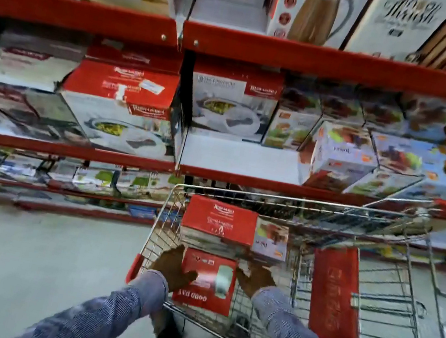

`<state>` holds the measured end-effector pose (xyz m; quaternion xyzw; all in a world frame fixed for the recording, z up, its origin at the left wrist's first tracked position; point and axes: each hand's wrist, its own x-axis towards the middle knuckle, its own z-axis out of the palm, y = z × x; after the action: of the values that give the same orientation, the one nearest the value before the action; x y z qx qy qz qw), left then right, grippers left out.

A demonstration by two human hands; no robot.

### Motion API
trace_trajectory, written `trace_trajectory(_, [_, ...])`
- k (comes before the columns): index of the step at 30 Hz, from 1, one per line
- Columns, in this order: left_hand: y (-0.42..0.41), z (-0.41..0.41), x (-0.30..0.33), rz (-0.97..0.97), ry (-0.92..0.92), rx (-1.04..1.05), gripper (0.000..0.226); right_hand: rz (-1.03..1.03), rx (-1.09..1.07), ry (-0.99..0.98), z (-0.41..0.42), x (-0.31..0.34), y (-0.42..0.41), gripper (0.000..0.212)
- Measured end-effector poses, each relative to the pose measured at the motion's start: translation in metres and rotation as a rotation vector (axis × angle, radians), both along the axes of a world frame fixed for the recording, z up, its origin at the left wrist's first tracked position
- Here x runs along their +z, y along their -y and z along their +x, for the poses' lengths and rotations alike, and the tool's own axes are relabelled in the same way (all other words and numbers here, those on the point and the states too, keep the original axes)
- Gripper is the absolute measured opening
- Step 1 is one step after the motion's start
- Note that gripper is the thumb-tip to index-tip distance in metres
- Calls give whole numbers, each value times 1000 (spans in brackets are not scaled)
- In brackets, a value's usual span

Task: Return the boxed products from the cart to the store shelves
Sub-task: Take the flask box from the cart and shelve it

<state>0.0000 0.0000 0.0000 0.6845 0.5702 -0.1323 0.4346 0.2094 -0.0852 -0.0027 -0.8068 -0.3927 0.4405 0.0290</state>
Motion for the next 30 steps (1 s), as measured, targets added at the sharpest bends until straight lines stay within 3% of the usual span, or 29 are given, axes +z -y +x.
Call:
trace_trajectory(4, [9,0,-21,-389,14,283,79,-228,-157,-204,-13,-22,10,51])
trace_trajectory(7, [19,-3,-37,-420,105,455,69,-167,-426,-374,-17,-36,16,48])
trace_trajectory(11, [24,-5,-27,-407,222,573,39,-42,-496,-438,-15,-32,20,35])
trace_trajectory(14, [23,-9,1,-367,303,600,40,108,-543,-484,-6,-9,19,19])
trace_trajectory(18, [17,-19,61,-194,494,566,47,401,-445,-540,4,44,23,35])
trace_trajectory(23, [4,-27,152,123,722,406,71,657,-258,-559,9,135,23,60])
trace_trajectory(30, [-21,-25,242,543,826,168,90,982,-103,-488,7,245,7,95])
